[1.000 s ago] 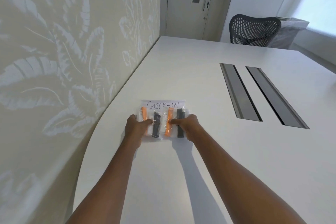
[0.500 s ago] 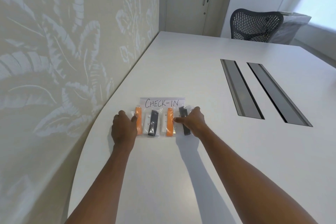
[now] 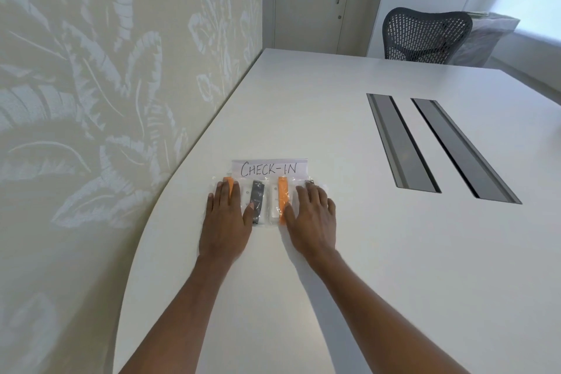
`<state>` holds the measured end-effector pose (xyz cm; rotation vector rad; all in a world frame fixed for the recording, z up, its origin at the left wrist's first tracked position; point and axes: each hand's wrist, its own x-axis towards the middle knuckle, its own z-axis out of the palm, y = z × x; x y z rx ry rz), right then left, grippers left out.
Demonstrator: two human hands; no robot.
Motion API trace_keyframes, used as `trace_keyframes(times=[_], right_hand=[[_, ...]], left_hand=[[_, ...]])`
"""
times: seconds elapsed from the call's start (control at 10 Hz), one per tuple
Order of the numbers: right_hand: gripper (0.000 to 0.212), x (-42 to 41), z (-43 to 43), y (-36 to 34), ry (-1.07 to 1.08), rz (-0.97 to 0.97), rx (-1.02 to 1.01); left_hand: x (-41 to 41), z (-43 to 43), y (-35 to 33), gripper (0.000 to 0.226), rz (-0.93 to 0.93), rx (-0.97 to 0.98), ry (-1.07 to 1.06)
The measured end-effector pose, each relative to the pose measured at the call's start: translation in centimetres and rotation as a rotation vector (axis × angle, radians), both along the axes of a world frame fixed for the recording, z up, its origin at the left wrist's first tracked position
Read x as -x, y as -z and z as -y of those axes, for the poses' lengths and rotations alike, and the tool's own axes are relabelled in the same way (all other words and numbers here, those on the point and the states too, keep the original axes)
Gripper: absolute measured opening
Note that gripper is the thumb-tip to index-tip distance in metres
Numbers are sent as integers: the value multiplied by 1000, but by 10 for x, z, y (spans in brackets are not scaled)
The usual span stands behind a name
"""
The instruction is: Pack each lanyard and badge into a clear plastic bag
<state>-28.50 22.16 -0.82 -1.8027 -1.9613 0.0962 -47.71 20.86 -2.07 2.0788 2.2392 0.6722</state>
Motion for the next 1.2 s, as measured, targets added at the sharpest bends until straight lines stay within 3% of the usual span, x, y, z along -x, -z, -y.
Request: trace_keyframes(times=[0.2,0.3,0.6,0.9,1.0,1.2], right_hand=[[69,6,2,10,-38,59,51],[66,8,7,10,-60,99,-2],[68,6,11,10,-117,120,83],[63,1,56,6,-125,149,7],[52,-1,77,2,-158,210,-59],[52,-27,116,-4,-161,216,-36]], left_hand=[[0,-1,5,68,1,-27,49],[-2,2,7,66,-14,-94,70],[-11,6,2,60,-91,4,89],[-35,60,-13,53,-81,-131,95],[-45,81,-19,48,-96,-102,127],[-85,117,-30,44,-68,-128,150]])
